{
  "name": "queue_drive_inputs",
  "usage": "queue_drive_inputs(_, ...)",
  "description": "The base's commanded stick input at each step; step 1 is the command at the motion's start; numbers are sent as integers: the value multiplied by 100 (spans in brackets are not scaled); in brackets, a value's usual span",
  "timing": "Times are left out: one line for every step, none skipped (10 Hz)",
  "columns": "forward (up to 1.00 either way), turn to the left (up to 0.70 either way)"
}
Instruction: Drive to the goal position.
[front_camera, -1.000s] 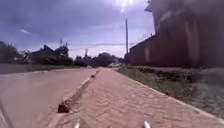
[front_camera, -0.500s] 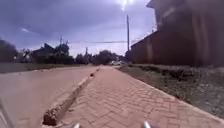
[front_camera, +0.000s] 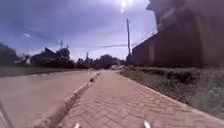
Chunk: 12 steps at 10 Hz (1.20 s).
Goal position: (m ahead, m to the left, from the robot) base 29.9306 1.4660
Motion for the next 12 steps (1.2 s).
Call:
queue_drive_inputs(70,0)
queue_drive_inputs(70,0)
queue_drive_inputs(70,0)
queue_drive_inputs(70,0)
queue_drive_inputs(70,0)
queue_drive_inputs(70,0)
queue_drive_inputs(70,0)
queue_drive_inputs(70,0)
queue_drive_inputs(70,0)
queue_drive_inputs(70,0)
queue_drive_inputs(70,0)
queue_drive_inputs(70,0)
